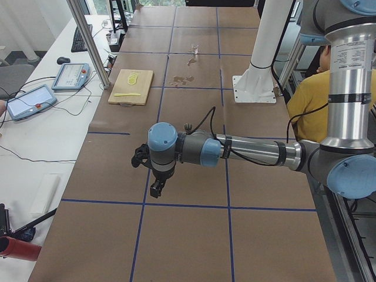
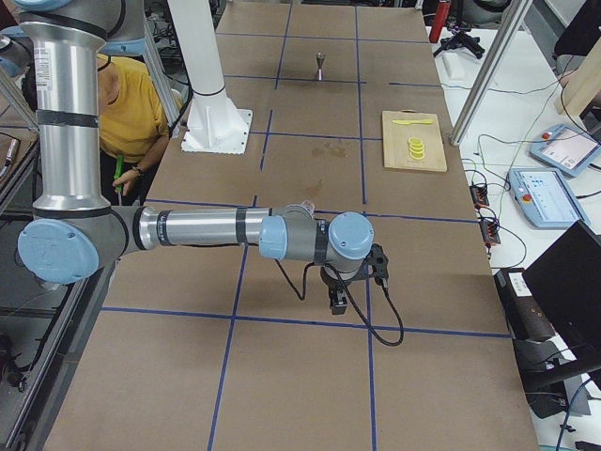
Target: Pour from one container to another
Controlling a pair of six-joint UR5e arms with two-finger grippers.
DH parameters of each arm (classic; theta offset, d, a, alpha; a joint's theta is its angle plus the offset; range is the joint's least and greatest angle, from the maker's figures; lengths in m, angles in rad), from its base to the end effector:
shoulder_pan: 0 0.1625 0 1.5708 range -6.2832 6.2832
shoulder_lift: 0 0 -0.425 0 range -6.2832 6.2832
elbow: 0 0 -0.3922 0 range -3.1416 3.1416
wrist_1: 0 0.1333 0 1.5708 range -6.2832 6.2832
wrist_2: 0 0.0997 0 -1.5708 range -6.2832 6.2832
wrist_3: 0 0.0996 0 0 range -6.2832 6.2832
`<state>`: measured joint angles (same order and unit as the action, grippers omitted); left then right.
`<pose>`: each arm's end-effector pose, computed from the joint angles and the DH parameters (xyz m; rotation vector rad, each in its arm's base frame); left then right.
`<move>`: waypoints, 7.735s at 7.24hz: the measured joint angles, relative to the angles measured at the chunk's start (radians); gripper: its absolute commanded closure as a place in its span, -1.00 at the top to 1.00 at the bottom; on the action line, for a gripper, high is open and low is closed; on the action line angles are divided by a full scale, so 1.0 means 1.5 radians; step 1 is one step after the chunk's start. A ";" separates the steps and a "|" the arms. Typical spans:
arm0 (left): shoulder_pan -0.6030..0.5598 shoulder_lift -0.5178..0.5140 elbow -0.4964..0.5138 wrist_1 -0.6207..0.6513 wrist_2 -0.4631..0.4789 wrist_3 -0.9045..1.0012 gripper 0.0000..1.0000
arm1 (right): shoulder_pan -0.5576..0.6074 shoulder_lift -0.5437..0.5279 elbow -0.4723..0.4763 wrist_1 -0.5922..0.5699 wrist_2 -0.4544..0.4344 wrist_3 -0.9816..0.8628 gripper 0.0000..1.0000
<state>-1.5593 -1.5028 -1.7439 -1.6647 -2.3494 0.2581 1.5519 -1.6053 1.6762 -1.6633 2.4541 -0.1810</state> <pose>-0.0579 -0.4736 0.5952 0.2842 0.7503 0.3325 0.0473 -0.4758 0.6248 0.0515 -0.8832 -0.1772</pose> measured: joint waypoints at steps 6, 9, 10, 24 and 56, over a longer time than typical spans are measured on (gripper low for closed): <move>0.172 0.002 0.124 -0.520 0.100 -0.371 1.00 | -0.023 0.000 -0.001 0.064 0.003 0.000 1.00; 0.367 0.042 0.132 -0.769 0.282 -0.620 0.92 | -0.023 -0.001 -0.001 0.092 0.003 0.000 1.00; 0.437 0.069 0.130 -0.850 0.351 -0.688 0.90 | -0.023 0.000 0.001 0.093 0.002 0.000 1.00; 1.038 0.156 0.108 -1.052 1.185 -0.869 0.90 | -0.023 0.003 0.022 0.096 -0.006 -0.002 1.00; 0.959 -0.014 0.165 -0.900 1.232 -0.854 -1.00 | -0.023 0.001 0.028 0.096 -0.004 -0.002 0.98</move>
<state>-0.1201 -1.5237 -1.4966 -3.0151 -0.5007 -1.0232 1.5171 -1.6032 1.7175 -1.5186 2.4482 -0.1841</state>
